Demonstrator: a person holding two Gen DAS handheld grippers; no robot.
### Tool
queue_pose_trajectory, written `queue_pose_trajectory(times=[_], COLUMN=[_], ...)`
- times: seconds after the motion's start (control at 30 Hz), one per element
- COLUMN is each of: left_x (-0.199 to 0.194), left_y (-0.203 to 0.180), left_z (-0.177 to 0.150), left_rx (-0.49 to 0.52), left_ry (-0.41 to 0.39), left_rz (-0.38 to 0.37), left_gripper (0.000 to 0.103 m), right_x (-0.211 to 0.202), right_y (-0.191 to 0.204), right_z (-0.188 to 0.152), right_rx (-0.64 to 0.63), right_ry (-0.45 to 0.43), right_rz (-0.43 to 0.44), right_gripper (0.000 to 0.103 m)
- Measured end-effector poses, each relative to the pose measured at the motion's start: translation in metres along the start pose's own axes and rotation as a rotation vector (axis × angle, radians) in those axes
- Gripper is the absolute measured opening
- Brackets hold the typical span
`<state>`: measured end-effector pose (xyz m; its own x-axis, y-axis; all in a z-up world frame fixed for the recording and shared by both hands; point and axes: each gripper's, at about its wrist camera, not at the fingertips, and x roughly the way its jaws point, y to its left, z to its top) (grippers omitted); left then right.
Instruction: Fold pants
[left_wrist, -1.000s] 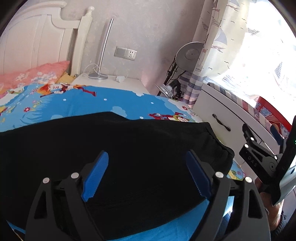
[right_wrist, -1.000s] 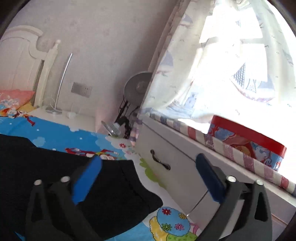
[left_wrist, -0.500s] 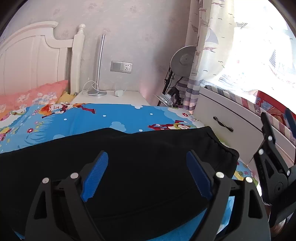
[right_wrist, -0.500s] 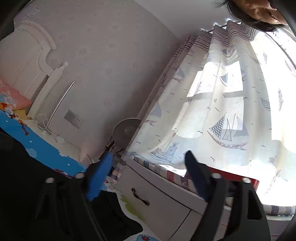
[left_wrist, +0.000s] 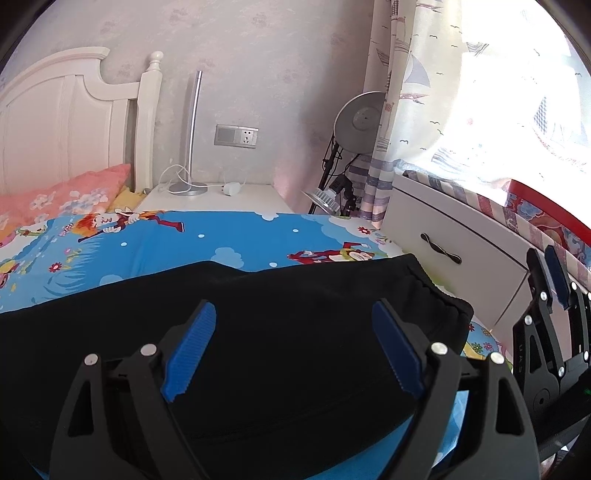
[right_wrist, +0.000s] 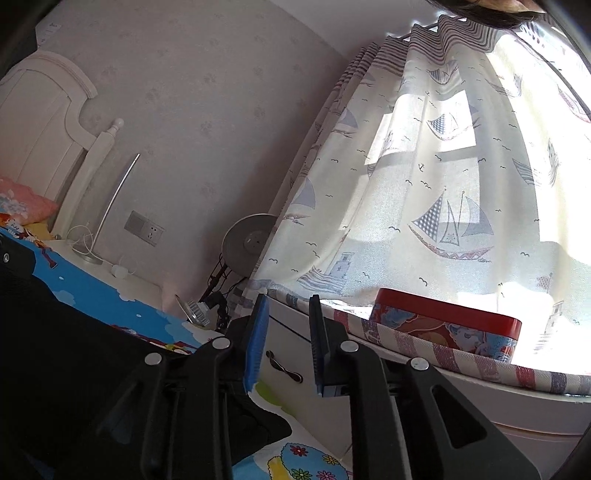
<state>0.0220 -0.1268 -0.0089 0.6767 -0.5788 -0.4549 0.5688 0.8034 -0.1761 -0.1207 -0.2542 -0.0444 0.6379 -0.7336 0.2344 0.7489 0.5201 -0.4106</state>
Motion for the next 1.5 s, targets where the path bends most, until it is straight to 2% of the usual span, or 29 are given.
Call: queue_pose_trajectory(times=[0.07,0.1,0.13,0.17,0.23,0.27,0.3,0.33,0.37,0.4,0.43,0.47,0.57,0.7,0.73,0.77,0.8,0.9,0.93,0.97,1.0,1.07,1.1,1.13,1.27,1.5], left_x=[0.000,-0.001,-0.001,-0.001,-0.001,-0.001,-0.001,-0.002,-0.001,-0.002,-0.001,-0.002,-0.002,-0.003,-0.003,-0.003,-0.003,-0.004,-0.004,-0.004,-0.004,-0.004,-0.003,-0.003,-0.002,-0.003], left_y=[-0.001,-0.001,-0.001,-0.001,0.000,0.000,0.000,0.000,0.000,0.000,0.000,0.000,0.000,-0.002,-0.002,-0.003,-0.003,-0.003,-0.003,-0.003,-0.003,-0.002,-0.002,-0.002,0.001,0.001], left_z=[0.000,0.000,0.000,0.000,0.000,0.000,0.000,0.000,0.000,0.000,0.000,0.000,0.000,0.001,0.001,0.001,0.001,0.000,0.000,-0.001,-0.001,-0.001,-0.001,-0.001,-0.003,-0.004], left_rx=[-0.001,-0.001,0.000,-0.001,-0.004,-0.005,-0.006,-0.007,-0.006,-0.005,-0.004,-0.002,-0.006,-0.002,-0.002,-0.003,-0.002,-0.002,-0.005,-0.006,-0.006,-0.007,-0.008,-0.008,-0.022,-0.018], left_ry=[0.002,0.001,0.001,0.001,0.000,0.001,0.001,0.001,0.001,0.001,0.001,-0.001,-0.009,-0.011,-0.013,-0.013,-0.012,-0.010,-0.009,-0.008,-0.009,-0.008,-0.007,-0.007,-0.005,-0.004], left_rz=[-0.005,-0.006,-0.007,-0.008,-0.006,-0.007,-0.008,-0.008,-0.010,-0.010,-0.009,-0.009,-0.013,-0.020,-0.021,-0.024,-0.025,-0.028,-0.029,-0.027,-0.026,-0.028,-0.030,-0.029,-0.028,-0.033], left_gripper=[0.086,0.086,0.086,0.086,0.086,0.086,0.086,0.086,0.086,0.086,0.086,0.086,0.086,0.086,0.086,0.086,0.086,0.086,0.086,0.086,0.086,0.086,0.086,0.086,0.086,0.086], right_x=[-0.002,-0.004,-0.007,-0.013,-0.020,-0.021,-0.022,-0.020,-0.018,-0.016,-0.013,-0.010,-0.012,-0.021,-0.022,-0.022,-0.026,-0.030,-0.029,-0.027,-0.023,-0.019,-0.019,-0.017,-0.014,-0.014], right_y=[0.000,-0.001,-0.001,-0.003,-0.003,-0.003,-0.004,-0.005,-0.007,-0.011,-0.013,-0.019,-0.027,-0.037,-0.039,-0.040,-0.041,-0.041,-0.040,-0.038,-0.035,-0.035,-0.034,-0.032,-0.028,-0.029], right_z=[-0.001,0.000,0.000,0.000,0.004,0.005,0.005,0.005,0.005,0.004,0.004,0.003,0.003,0.004,0.004,0.005,0.004,0.005,0.005,0.005,0.005,0.002,0.002,0.002,0.000,-0.001], right_rx=[0.010,0.016,0.025,0.038,0.038,0.047,0.056,0.061,0.079,0.105,0.116,0.149,0.185,0.235,0.242,0.250,0.264,0.264,0.263,0.255,0.239,0.239,0.222,0.204,0.169,0.188], right_ry=[-0.002,-0.002,-0.011,-0.055,-0.075,-0.080,-0.085,-0.078,-0.064,-0.050,-0.041,-0.023,-0.060,-0.114,-0.116,-0.114,-0.135,-0.164,-0.162,-0.159,-0.134,-0.122,-0.122,-0.114,-0.111,-0.080], right_rz=[-0.001,0.004,-0.007,-0.010,-0.007,0.001,0.007,0.000,0.005,0.012,0.024,0.050,0.065,0.026,0.019,0.027,0.017,0.034,0.040,0.049,0.045,0.029,0.021,0.020,0.022,0.029], right_gripper=[0.019,0.040,0.098,0.096,0.097,0.096,0.083,0.064,0.058,0.046,0.010,0.001,0.001,0.002,0.014,0.040,0.096,0.099,0.097,0.088,0.063,0.057,0.038,0.000,0.001,0.001])
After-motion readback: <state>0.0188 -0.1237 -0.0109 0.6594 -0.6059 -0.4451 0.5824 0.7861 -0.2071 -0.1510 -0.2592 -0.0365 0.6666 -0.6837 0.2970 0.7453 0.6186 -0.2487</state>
